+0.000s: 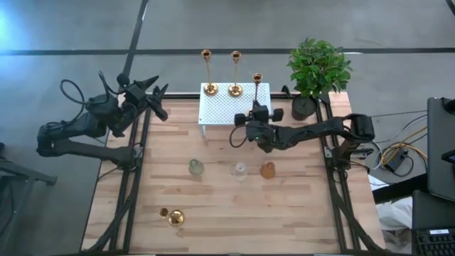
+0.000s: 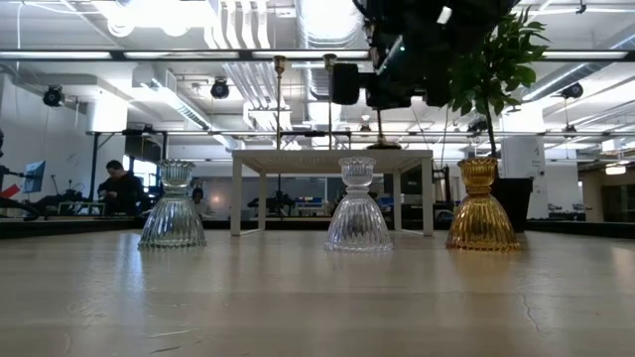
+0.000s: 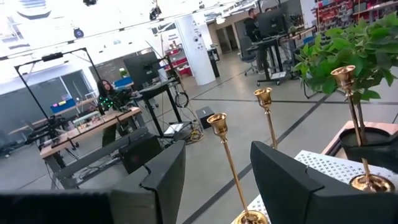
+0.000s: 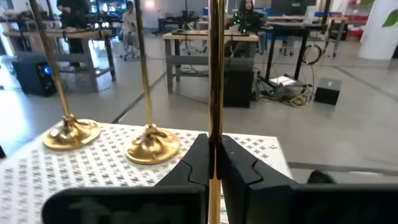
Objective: Pick & Place candle stick holders
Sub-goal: Align the gold candle holder with the other gold candle holders on the shelf
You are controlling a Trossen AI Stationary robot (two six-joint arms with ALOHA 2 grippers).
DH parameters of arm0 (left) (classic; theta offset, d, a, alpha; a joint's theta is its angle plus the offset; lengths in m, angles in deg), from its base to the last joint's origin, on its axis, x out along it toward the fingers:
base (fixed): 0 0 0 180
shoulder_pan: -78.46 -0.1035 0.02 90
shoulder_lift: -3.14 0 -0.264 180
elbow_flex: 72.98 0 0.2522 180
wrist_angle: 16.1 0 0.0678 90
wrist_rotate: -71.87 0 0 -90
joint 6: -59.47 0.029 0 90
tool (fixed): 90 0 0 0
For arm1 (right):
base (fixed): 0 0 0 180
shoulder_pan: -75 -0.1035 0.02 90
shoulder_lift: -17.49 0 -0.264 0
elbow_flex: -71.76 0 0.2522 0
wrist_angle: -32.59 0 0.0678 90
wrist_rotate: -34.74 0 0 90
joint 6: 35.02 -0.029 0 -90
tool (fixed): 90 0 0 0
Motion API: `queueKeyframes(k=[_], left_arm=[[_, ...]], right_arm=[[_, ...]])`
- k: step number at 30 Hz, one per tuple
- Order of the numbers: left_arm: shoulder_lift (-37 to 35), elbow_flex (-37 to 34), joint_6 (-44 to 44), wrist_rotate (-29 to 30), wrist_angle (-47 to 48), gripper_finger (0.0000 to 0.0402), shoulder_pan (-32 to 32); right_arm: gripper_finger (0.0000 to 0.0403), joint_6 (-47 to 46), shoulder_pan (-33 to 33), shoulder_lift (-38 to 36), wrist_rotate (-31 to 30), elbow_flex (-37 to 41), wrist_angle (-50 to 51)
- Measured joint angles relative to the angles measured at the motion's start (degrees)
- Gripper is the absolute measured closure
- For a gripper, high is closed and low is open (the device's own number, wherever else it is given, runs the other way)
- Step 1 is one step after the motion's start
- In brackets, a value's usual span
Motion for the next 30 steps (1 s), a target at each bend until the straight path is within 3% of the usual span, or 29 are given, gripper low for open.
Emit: queueKeyframes(k=[4,10,12,21,30], left_arm=[[0.0,0.0,0.1,0.0,0.1,0.0214,-0.2],[0.1,0.0,0.0,0.4,0.7,0.0214,-0.3],[0.1,0.0,0.1,1.2,0.7,0.0214,-0.3],[0.1,0.0,0.0,1.6,0.7,0.0214,-0.5],[0.1,0.0,0.0,2.5,1.1,0.0214,-0.5]], right_arm=[[0.0392,9.5,0.6,-2.1,2.9,4.6,-10.4],[0.0392,33.8,2.9,-1.7,10.8,13.9,-49.6],[0.0392,39.9,3.7,-1.6,10.9,16.3,-57.3],[0.0392,38.9,6.7,-2.2,21.2,18.8,-56.8],[0.0392,37.1,9.7,-2.1,26.4,19.7,-56.2]])
